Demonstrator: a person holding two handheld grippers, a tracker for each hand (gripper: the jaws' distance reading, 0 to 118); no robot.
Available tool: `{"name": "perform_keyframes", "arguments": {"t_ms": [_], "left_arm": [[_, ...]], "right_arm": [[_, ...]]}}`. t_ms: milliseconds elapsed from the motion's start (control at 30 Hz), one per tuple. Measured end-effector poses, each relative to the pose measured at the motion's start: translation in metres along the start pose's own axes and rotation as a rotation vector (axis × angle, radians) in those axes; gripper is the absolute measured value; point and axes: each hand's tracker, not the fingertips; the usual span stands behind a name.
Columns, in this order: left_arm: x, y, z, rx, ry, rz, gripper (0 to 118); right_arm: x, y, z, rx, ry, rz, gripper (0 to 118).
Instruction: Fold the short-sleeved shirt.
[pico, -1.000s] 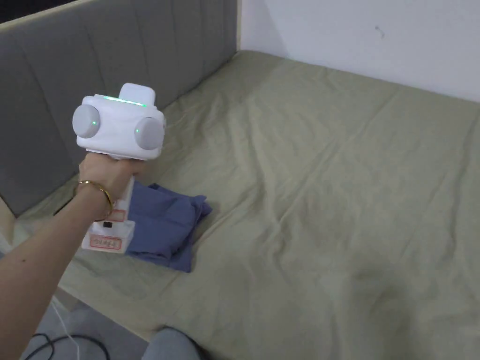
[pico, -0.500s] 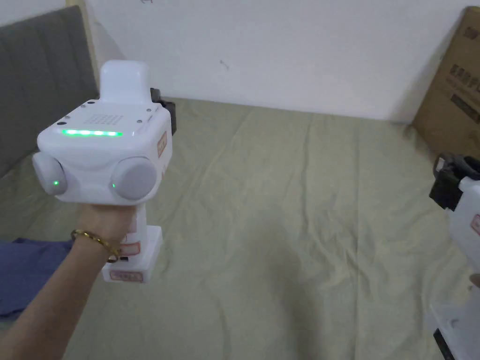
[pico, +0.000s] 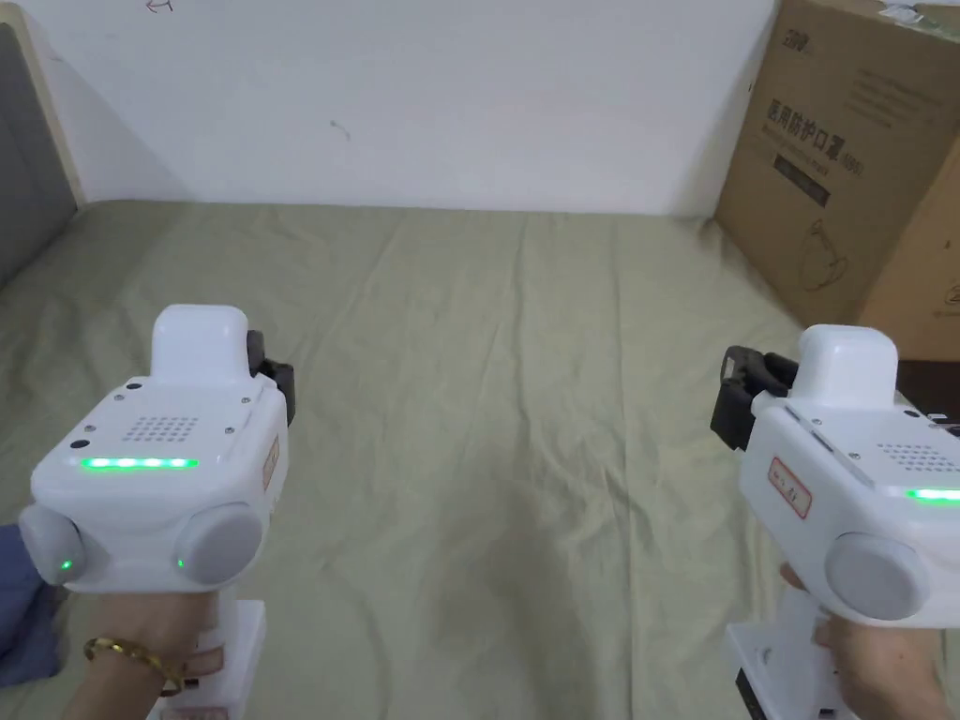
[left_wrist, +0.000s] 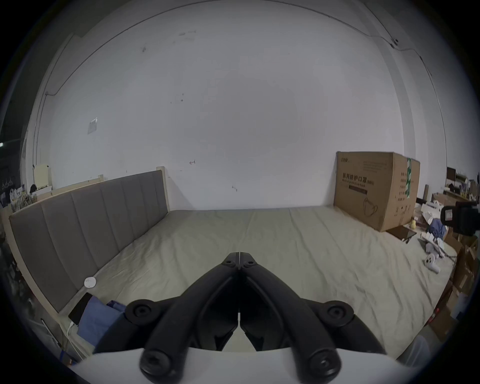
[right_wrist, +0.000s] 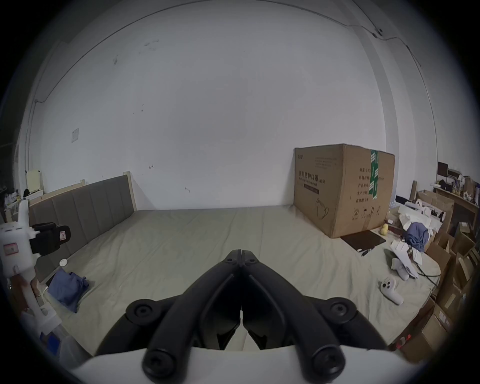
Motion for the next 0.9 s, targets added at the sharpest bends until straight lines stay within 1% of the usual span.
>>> {"name": "perform_keyframes", "arguments": {"t_ms": [67,267,300,333,367,400,433,467,500,533,700,900], "left_arm": [[0.0,-0.008,0.001,-0.013,0.005,-0.015,0],[-0.003,-0.014,0.002,-0.048,0.006,0.004,1],[-0.003,-0.014,0.002,-0.05,0.008,0.001,2],[-0.004,-0.014,0.002,-0.049,0.005,0.0,7],[-0.004,-0.013,0.002,-0.05,0.0,-0.002,26],[-0.004,-0.012,0.004,-0.051,-0.001,-0.004,52],[-0.003,-0.012,0.003,-0.054,0.0,-0.006,79],[-0.003,-0.011,0.003,-0.051,0.002,-0.003,103],[-0.003,-0.011,0.004,-0.043,0.001,0.001,110],[-0.002,-0.011,0.007,-0.031,0.003,0.005,110],[0.0,-0.009,0.011,-0.01,0.002,-0.014,111],[0.002,-0.009,0.015,0.001,0.003,-0.03,111]], "right_arm": [[-0.001,-0.005,-0.001,-0.014,0.001,-0.001,0],[-0.003,-0.007,-0.003,-0.029,0.006,0.009,0],[-0.004,-0.007,-0.003,-0.03,0.01,0.016,0],[-0.005,-0.007,-0.003,-0.026,0.008,0.025,1],[-0.007,-0.006,-0.002,-0.014,0.0,0.037,20],[-0.008,-0.006,-0.002,-0.022,0.002,0.036,44],[-0.008,-0.005,-0.003,-0.031,0.009,0.031,70],[-0.008,-0.005,-0.005,-0.042,0.019,0.02,100],[-0.008,-0.005,-0.003,-0.042,0.021,0.016,111],[-0.009,-0.005,-0.003,-0.038,0.019,0.015,117],[-0.013,-0.001,-0.002,-0.03,0.004,0.035,118],[-0.012,0.001,0.001,-0.016,0.001,0.017,118]]}}
